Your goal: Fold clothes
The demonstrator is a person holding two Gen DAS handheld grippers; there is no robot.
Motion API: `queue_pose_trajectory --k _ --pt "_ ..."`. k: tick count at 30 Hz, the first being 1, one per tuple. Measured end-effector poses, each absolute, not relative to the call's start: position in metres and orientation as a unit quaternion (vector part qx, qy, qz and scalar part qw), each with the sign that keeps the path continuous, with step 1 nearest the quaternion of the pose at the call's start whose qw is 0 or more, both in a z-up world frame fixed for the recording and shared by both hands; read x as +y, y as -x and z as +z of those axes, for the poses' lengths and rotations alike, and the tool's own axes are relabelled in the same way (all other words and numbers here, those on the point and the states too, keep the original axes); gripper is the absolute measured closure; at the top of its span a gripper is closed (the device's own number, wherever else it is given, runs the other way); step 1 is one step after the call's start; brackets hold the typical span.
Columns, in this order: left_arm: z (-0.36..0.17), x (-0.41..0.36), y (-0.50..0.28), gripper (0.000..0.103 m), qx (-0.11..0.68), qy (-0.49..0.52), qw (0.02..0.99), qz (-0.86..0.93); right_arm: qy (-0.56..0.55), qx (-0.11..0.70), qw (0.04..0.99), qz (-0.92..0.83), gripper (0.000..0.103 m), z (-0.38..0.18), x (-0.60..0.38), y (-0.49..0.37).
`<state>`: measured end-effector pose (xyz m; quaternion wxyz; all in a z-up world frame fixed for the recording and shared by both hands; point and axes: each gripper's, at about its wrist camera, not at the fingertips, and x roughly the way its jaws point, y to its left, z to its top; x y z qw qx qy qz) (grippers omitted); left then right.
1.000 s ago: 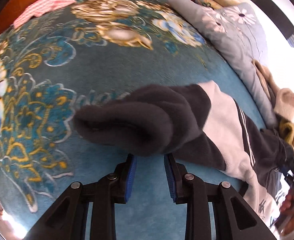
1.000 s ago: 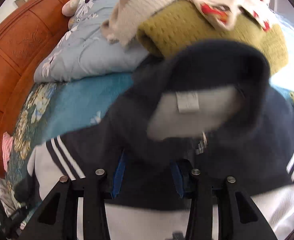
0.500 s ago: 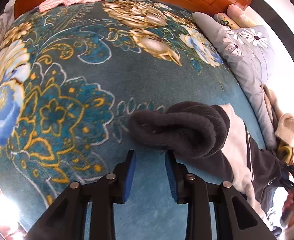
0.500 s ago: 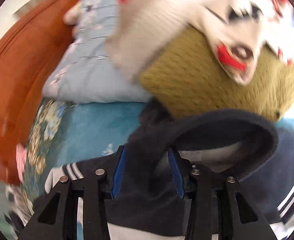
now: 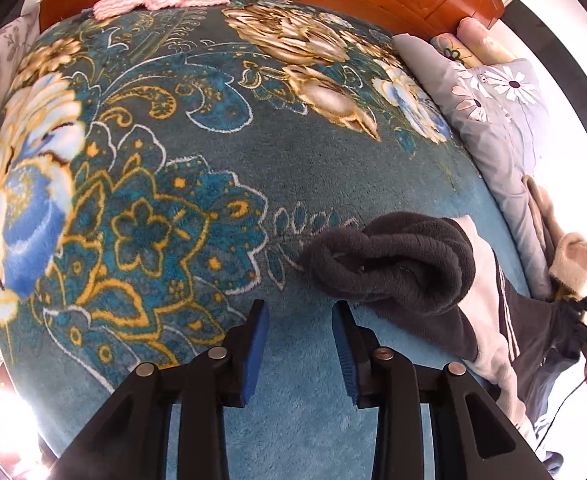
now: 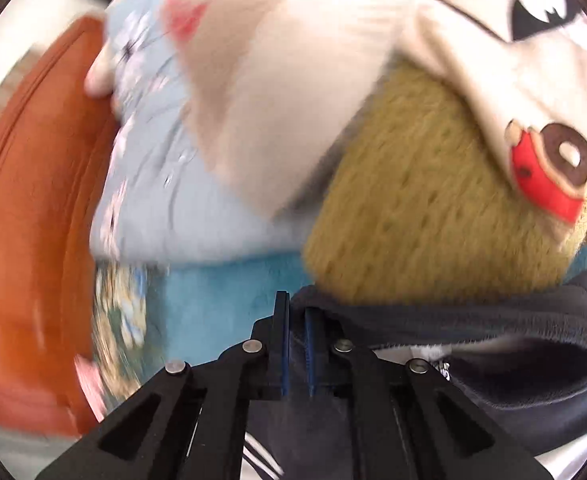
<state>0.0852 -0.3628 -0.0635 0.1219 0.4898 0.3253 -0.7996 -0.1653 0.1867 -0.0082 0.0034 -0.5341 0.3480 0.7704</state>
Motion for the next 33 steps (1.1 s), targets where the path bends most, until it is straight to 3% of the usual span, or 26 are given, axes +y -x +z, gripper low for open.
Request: queue_pose_trajectory --k 2,5,8,11,14,17,19,20,21,26,33 --pt "-0.065 -0.369 -0.084 0.065 0.340 -0.487 0.120 -0.795 0.538 0.368 0.005 0.758 0.093 -0.014 0.184 0.169" --pt "-0.067 -0.378 -0.081 0.063 0.361 -0.477 0.122 -0.792 0.555 0.283 0.009 0.782 0.091 0.001 0.163 0.165" --pt "-0.063 -0.382 -0.071 0.056 0.336 -0.469 0.133 -0.806 0.553 0.190 -0.016 0.811 0.073 0.030 0.141 0.148" --pt "-0.064 -0.388 -0.056 0.051 0.312 -0.473 0.134 -0.813 0.535 0.123 -0.050 0.834 0.066 0.060 0.129 0.118" --pt "-0.071 -0.399 -0.042 0.041 0.355 -0.473 0.119 -0.798 0.526 0.065 -0.076 0.845 0.064 0.085 0.121 0.084" --pt "-0.076 -0.407 -0.033 0.042 0.397 -0.464 0.128 -0.781 0.518 0.031 -0.082 0.851 0.064 0.100 0.117 0.053" --pt "-0.076 -0.409 -0.030 0.043 0.419 -0.459 0.143 -0.770 0.520 0.027 -0.077 0.850 0.064 0.105 0.129 0.026" --pt "-0.074 -0.409 -0.029 0.055 0.425 -0.456 0.149 -0.768 0.526 0.028 -0.071 0.847 0.064 0.108 0.140 0.013" --pt "-0.072 -0.408 -0.027 0.076 0.424 -0.457 0.155 -0.766 0.533 0.033 -0.059 0.844 0.064 0.107 0.149 0.001" --pt "-0.047 -0.400 -0.025 0.082 0.387 -0.459 0.177 -0.780 0.542 0.127 -0.015 0.831 0.064 0.107 0.209 -0.051" --pt "0.070 -0.330 -0.010 0.082 0.308 -0.390 0.102 -0.862 0.517 0.228 0.023 0.825 0.063 0.100 0.283 -0.101"
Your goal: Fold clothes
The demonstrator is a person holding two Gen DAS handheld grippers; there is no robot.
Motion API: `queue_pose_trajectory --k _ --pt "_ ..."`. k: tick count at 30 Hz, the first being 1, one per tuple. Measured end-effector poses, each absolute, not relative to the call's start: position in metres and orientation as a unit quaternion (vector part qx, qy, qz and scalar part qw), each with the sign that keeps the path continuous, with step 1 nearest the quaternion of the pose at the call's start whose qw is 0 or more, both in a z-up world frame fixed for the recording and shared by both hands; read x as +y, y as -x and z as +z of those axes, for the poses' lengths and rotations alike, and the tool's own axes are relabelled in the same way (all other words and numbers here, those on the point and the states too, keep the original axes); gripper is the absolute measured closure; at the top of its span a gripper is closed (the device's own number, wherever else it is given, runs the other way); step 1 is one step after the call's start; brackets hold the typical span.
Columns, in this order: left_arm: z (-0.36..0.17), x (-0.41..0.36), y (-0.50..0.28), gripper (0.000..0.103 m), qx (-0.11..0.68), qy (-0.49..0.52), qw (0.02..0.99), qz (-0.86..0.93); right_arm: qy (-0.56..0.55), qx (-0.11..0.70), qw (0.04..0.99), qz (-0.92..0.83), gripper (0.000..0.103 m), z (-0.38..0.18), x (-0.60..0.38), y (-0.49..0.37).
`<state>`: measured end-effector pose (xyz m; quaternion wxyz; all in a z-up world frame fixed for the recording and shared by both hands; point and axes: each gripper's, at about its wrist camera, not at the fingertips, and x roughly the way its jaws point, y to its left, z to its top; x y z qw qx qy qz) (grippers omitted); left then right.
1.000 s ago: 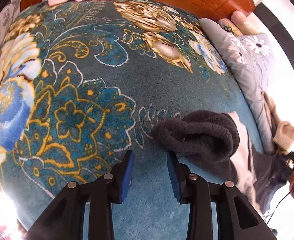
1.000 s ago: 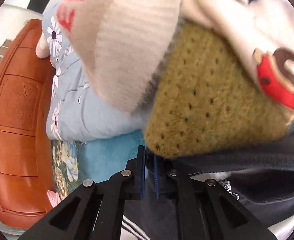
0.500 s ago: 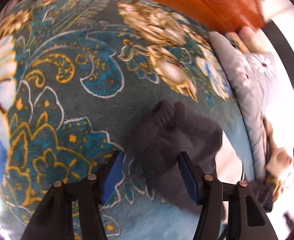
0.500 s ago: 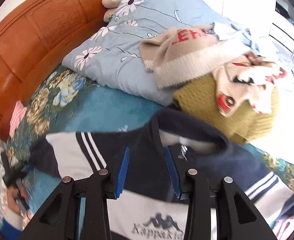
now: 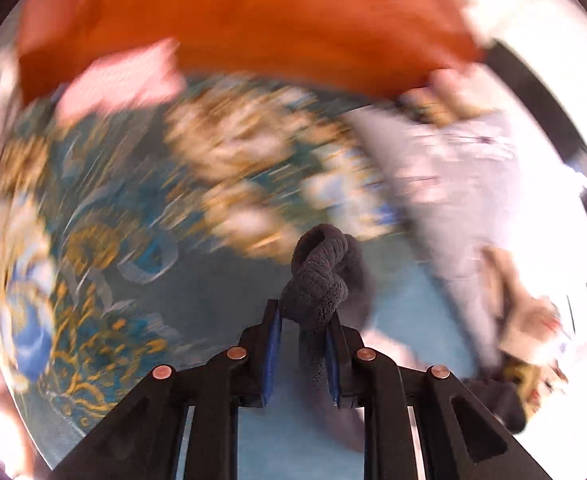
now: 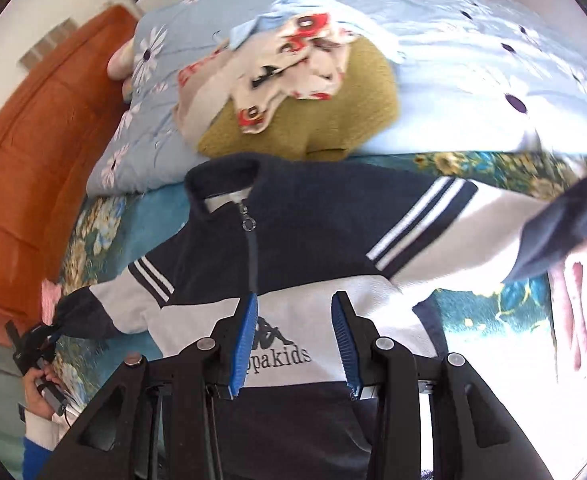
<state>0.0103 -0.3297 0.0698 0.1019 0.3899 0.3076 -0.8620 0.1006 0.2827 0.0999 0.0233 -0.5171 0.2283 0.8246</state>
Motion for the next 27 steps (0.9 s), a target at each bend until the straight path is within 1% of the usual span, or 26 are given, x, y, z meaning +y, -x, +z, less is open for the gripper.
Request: queue_pose_trajectory --k 3,6,10,14,19,22,27 --pt "0.123 -0.264 -0.006 0.082 0.268 -0.358 0.034 -0.894 0.511 0.262 0.023 0.818 0.063 0.089 0.304 -0.112" --pt "0.160 -0.189 -0.001 0.082 0.234 -0.342 -0.040 -0.909 0.506 0.292 0.013 0.812 0.063 0.076 0.319 -0.120" --pt "0.175 -0.091 0.007 0.082 0.199 -0.350 -0.108 -0.909 0.503 0.317 0.001 0.804 0.063 0.061 0.335 -0.133" --pt "0.159 0.000 0.010 0.082 0.168 -0.385 -0.147 -0.895 0.496 0.343 0.004 0.798 0.063 0.050 0.361 -0.152" --pt "0.115 0.097 0.002 0.082 0.106 -0.440 -0.164 -0.877 0.485 0.371 0.023 0.792 0.063 0.039 0.397 -0.183" --pt "0.081 0.131 -0.006 0.082 0.082 -0.477 -0.159 -0.860 0.484 0.378 0.031 0.789 0.063 0.031 0.413 -0.200" --pt "0.047 0.160 -0.019 0.082 0.080 -0.527 -0.155 -0.831 0.490 0.391 0.041 0.778 0.063 0.015 0.429 -0.219"
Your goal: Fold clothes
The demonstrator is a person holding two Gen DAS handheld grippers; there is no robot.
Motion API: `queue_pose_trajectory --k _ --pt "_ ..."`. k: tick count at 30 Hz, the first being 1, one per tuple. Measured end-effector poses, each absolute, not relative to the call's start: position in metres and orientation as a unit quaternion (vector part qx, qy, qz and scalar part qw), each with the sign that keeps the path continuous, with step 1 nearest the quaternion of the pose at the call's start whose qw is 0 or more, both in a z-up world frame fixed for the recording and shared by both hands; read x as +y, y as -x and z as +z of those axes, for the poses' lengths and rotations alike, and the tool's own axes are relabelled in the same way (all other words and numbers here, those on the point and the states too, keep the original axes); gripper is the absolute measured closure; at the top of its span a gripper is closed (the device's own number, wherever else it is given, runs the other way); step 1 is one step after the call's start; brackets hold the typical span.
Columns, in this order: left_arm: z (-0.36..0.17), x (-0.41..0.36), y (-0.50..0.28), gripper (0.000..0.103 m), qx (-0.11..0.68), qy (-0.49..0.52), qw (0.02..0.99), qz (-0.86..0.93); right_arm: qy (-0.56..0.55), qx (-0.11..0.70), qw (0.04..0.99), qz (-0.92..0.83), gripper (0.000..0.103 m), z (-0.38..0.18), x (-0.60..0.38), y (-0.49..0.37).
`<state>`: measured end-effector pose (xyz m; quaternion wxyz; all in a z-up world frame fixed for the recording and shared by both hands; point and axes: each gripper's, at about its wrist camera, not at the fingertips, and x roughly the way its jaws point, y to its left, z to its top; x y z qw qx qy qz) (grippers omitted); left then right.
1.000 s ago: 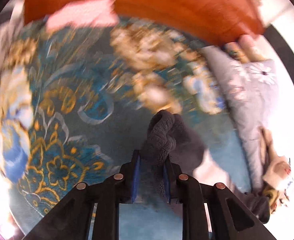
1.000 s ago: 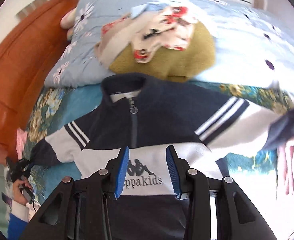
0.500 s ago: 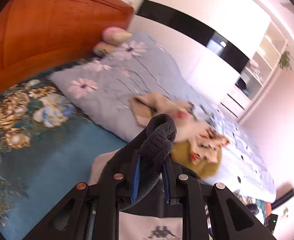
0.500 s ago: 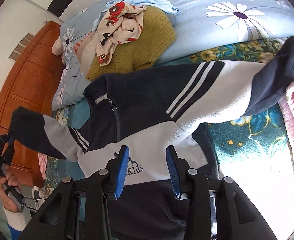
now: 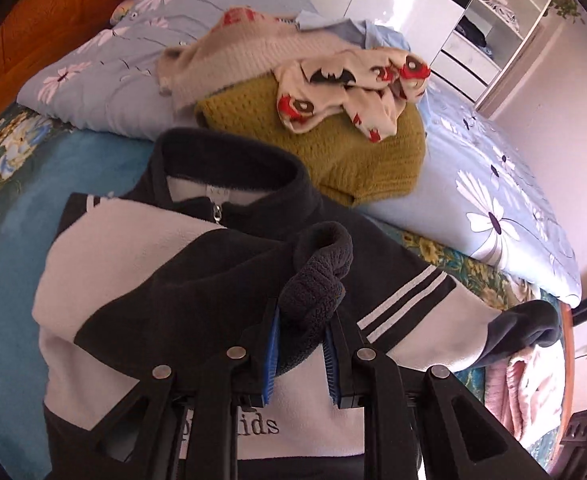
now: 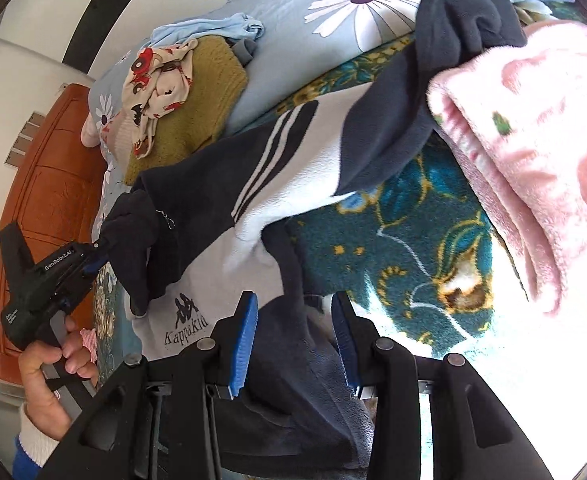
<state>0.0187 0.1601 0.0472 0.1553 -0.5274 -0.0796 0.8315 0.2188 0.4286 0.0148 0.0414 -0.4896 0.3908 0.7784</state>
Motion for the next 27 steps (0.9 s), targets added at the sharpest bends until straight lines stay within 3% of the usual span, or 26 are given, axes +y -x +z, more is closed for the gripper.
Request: queue_pose_trajectory --k 4,9,14,21,27 --pt "0.030 0.177 -0.022 0.079 -0.069 0.558 0.165 0.810 0.489 0.409 0.042 0.769 0.063 0.005 0.433 -0.225" --pt "0.014 0.191 -0.027 0.060 -0.085 0.596 0.223 0.766 0.487 0.418 0.035 0.766 0.063 0.000 0.434 -0.227" --pt "0.029 0.176 -0.039 0.059 -0.083 0.579 0.237 0.776 0.478 0.416 0.036 0.773 0.063 0.006 0.439 -0.227" --pt "0.060 0.085 -0.064 0.059 -0.085 0.502 0.122 0.852 0.391 0.378 0.124 0.830 0.063 0.058 0.509 -0.237" --pt "0.054 0.013 -0.083 0.056 -0.198 0.494 0.043 0.846 0.327 0.481 0.147 0.800 0.063 0.062 0.577 -0.225"
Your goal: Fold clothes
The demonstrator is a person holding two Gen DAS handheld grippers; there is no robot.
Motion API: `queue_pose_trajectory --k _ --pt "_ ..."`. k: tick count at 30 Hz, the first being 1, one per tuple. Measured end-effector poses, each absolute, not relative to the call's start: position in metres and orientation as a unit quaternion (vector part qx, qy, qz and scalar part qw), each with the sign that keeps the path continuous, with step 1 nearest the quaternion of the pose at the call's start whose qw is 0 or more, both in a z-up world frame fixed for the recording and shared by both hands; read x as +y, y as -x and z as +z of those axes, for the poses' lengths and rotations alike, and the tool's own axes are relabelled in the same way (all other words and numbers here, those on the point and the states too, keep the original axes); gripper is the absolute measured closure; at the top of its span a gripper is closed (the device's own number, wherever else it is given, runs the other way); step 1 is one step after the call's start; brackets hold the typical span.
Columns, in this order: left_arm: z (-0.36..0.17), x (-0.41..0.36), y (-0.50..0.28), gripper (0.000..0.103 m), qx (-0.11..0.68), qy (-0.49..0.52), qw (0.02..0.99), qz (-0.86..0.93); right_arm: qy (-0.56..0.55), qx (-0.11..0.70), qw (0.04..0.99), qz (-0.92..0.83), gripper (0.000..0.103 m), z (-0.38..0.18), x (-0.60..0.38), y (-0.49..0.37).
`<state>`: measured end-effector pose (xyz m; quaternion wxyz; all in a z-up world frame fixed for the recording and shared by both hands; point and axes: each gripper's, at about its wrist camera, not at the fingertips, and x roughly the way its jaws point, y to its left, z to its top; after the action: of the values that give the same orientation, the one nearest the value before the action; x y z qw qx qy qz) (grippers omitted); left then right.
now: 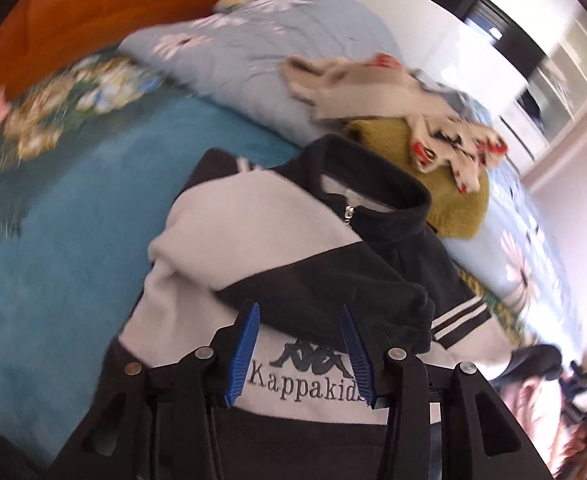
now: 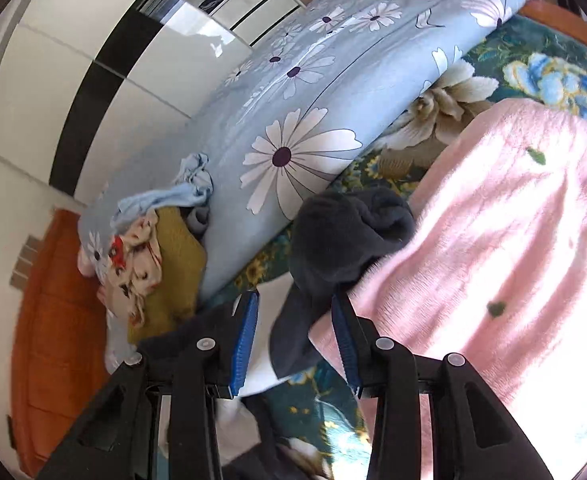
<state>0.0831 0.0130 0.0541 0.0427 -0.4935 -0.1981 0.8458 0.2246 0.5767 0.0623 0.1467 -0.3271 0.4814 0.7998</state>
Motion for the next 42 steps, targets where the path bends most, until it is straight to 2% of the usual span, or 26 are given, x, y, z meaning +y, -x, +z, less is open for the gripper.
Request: queue_pose_trajectory --k 3,8,11,21,22,24,25,28,32,37,42 --pt "0.048 0.000 -0.093 0.056 -0.211 0.498 0.032 0.840 0.320 0.534 0.165 0.765 0.063 0.048 0.593 -0.209" --pt "0.050 -0.009 -0.101 0.056 -0.204 0.497 0.024 0.843 0.338 0.566 0.233 0.715 0.063 0.033 0.612 -0.200" --pt "0.058 -0.015 -0.104 0.056 -0.217 0.485 0.021 0.847 0.330 0.601 0.231 0.690 0.063 0.029 0.613 -0.212" --pt "0.079 -0.011 -0.121 0.056 -0.198 0.471 0.028 0.859 0.318 0.631 0.265 0.657 0.059 0.017 0.630 -0.228" --pt "0.082 -0.011 -0.123 0.056 -0.195 0.468 0.029 0.861 0.314 0.632 0.267 0.656 0.061 0.015 0.631 -0.229" --pt "0.087 -0.011 -0.129 0.056 -0.190 0.463 0.027 0.865 0.309 0.630 0.274 0.658 0.083 0.011 0.634 -0.232" --pt "0.090 -0.012 -0.131 0.056 -0.188 0.460 0.025 0.868 0.312 0.623 0.278 0.661 0.094 0.010 0.636 -0.232" --pt "0.097 -0.017 -0.139 0.056 -0.189 0.451 0.013 0.872 0.305 0.603 0.267 0.687 0.094 0.019 0.637 -0.231" --pt "0.104 -0.022 -0.146 0.056 -0.202 0.444 0.003 0.873 0.292 0.543 0.236 0.751 0.095 0.057 0.629 -0.216" --pt "0.111 -0.027 -0.146 0.056 -0.214 0.429 0.002 0.877 0.255 0.416 0.148 0.860 0.095 0.141 0.574 -0.175" --pt "0.105 -0.045 -0.135 0.056 -0.251 0.425 -0.006 0.870 0.244 0.273 0.029 0.930 0.095 0.209 0.465 -0.121"
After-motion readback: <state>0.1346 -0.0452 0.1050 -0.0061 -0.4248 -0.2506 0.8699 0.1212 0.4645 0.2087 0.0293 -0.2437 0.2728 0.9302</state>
